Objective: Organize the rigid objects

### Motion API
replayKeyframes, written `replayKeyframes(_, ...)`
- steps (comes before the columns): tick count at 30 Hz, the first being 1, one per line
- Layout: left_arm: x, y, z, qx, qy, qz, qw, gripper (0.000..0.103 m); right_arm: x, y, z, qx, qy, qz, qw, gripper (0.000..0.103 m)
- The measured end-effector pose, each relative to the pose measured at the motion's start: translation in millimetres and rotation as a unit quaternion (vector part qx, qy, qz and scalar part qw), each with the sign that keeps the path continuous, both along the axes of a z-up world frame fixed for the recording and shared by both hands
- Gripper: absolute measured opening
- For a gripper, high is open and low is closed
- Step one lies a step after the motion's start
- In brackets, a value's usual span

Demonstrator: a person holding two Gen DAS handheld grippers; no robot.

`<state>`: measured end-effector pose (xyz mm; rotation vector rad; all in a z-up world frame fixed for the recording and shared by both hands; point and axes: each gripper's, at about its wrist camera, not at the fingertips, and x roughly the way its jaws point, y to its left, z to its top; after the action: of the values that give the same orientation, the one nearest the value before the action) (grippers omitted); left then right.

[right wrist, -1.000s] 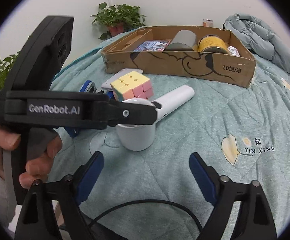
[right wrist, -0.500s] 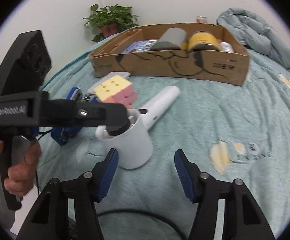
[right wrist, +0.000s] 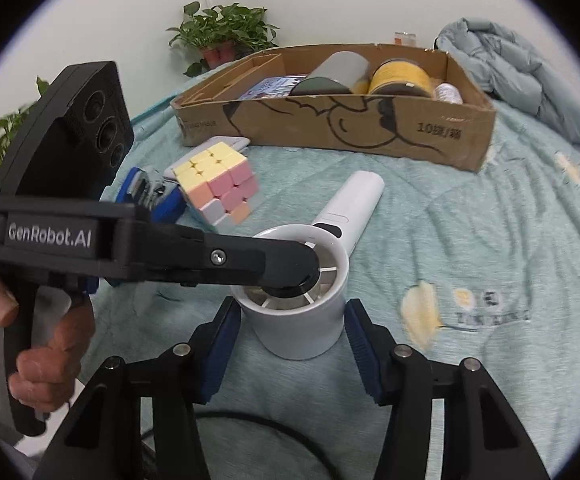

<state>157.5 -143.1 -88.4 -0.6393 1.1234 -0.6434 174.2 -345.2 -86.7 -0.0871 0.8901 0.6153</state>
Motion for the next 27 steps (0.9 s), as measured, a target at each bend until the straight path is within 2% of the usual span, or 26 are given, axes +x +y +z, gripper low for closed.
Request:
replayKeyframes(1, -1, -2, 1, 0.003, -0.006, 0.001, 1.0000, 0.037, -2, -1, 2, -0.025, -0.013, 0.001, 1.000, 0.051)
replayKeyframes(3, -7, -3, 8, 0.043, -0.029, 0.012, 0.9985, 0.037, -2, -2, 4, -0.065, -0.027, -0.001, 0.997, 0.049)
replayKeyframes(5, -11, 6, 15, 0.070, -0.037, 0.027, 0.9965, 0.042, -3, 1, 5, -0.088, -0.040, 0.006, 0.995, 0.049)
replayKeyframes(7, -14, 21, 20, 0.082, -0.036, 0.045, 0.9950, 0.056, -9, 15, 4, -0.130, -0.074, 0.024, 0.988, 0.049)
replayKeyframes(9, -17, 34, 27, 0.093, -0.044, 0.059, 0.9929, 0.058, -16, 32, 4, -0.153, -0.102, 0.052, 0.982, 0.049)
replayKeyframes(11, -16, 40, 34, 0.097, -0.051, 0.058, 0.9923, 0.058, -22, 44, 6, -0.141, -0.107, 0.086, 0.980, 0.049)
replayKeyframes(13, -14, 42, 37, 0.093, -0.056, 0.050, 0.9928, 0.062, -21, 45, 9, -0.111, -0.087, 0.098, 0.985, 0.049)
replayKeyframes(16, -6, 42, 35, 0.087, -0.057, 0.039, 0.9938, 0.066, -6, 24, 15, -0.020, -0.019, 0.066, 0.997, 0.049)
replayKeyframes(18, 4, 38, 32, 0.090, -0.053, 0.031, 0.9941, 0.066, 8, 10, 9, 0.030, 0.033, 0.030, 0.999, 0.049)
replayKeyframes(19, 10, 33, 28, 0.092, -0.047, 0.025, 0.9943, 0.066, 14, 5, 3, 0.042, 0.057, 0.018, 0.997, 0.049)
replayKeyframes(22, 16, 20, 19, 0.109, -0.032, 0.007, 0.9935, 0.065, 17, 1, -11, 0.051, 0.087, 0.010, 0.995, 0.049)
replayKeyframes(26, 11, 6, 9, 0.063, 0.003, -0.026, 0.9977, 0.065, 14, -5, -16, 0.082, 0.109, 0.006, 0.991, 0.049)
replayKeyframes(27, 7, -2, 6, 0.056, 0.011, -0.035, 0.9977, 0.065, 14, -7, -15, 0.085, 0.114, 0.005, 0.990, 0.053)
